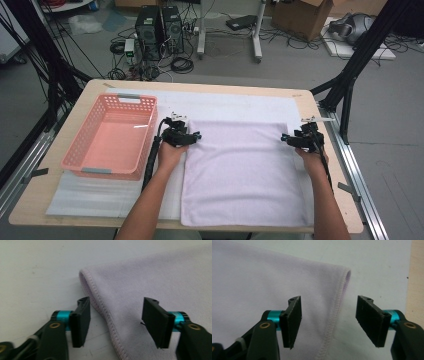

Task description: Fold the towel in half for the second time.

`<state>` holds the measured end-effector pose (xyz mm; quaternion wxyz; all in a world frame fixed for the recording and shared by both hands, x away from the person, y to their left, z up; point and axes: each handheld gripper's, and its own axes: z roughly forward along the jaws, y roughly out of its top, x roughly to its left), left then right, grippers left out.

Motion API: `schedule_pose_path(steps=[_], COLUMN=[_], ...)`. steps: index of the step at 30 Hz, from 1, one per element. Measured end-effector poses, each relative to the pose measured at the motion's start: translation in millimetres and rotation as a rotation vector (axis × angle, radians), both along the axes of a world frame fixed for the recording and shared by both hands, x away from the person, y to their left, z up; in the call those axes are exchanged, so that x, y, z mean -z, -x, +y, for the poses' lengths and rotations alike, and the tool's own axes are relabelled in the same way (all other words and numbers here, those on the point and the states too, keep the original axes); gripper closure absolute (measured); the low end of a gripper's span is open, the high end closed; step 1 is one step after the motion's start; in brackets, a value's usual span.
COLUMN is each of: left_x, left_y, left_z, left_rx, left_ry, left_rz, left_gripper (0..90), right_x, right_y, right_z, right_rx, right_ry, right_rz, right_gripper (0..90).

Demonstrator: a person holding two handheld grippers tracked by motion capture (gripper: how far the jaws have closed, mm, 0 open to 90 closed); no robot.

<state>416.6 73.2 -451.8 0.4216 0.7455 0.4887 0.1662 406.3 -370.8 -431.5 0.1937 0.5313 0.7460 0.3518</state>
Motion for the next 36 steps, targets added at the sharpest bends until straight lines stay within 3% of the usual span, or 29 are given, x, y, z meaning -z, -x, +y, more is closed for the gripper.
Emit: schedule_pose_path(steps=[3,5,7,8,10,11,12,14,15,17,20,22,24,30,36], left_x=[-0.2,-0.2,0.2,0.1,0.6,0.4,0.7,0.9,-0.1,-5.7,-17.9,-22.8,-24.6,-31.7,-40.5], left_y=[0.3,0.0,-0.4,-0.4,-0.7,-0.7,-1.5,-3.6,-3.8,-2.8,-1.0,0.4,2.1,11.2,31.6], left_z=[-4.1,-3.3,-2.7,-2.7,-2.4,-3.0,-1.9,3.2,4.5,5.8,8.0,11.0,13.1,14.7,19.8], left_rx=[0.000,-0.013,-0.011,-0.005,0.040,0.037,0.023,-0.006,-0.017,-0.040,-0.069,-0.080,-0.064,-0.023,0.016], left_ry=[-0.044,-0.047,-0.039,-0.038,-0.018,-0.017,0.012,0.071,0.074,0.098,0.126,0.166,0.176,0.188,0.213], left_rz=[-0.016,-0.020,-0.019,-0.019,-0.016,-0.010,0.005,0.037,0.027,-0.015,-0.077,-0.108,-0.105,-0.106,-0.112], left_gripper=[47.4,54.9,62.9,66.3,78.8,83.7,84.4,85.4,85.5,85.7,85.8,85.7,85.6,85.4,85.4], right_x=[6.4,10.9,10.2,9.8,10.2,10.7,10.8,10.1,9.8,7.4,-1.0,-5.4,-8.0,-18.3,-25.3], right_y=[-5.0,-6.9,-6.9,-6.6,-6.6,-6.7,-6.4,-6.7,-6.5,-5.4,-2.9,-1.0,1.4,14.9,33.3], right_z=[1.2,1.9,2.9,3.1,3.5,3.6,3.7,2.8,2.6,1.7,0.3,-0.7,-2.5,-4.7,-8.2], right_rx=[0.007,-0.001,-0.003,-0.015,-0.042,-0.047,-0.044,-0.038,-0.034,-0.019,0.001,0.007,0.008,-0.031,-0.064], right_ry=[0.013,0.012,0.027,0.021,-0.015,-0.034,-0.046,-0.061,-0.062,-0.069,-0.095,-0.112,-0.155,-0.173,-0.189], right_rz=[0.025,0.040,0.037,0.040,0.050,0.055,0.061,0.068,0.062,0.030,-0.059,-0.095,-0.104,-0.127,-0.140], right_gripper=[45.8,51.4,55.7,63.4,76.3,81.6,82.9,84.7,85.0,85.3,85.5,85.5,85.4,85.2,85.1])
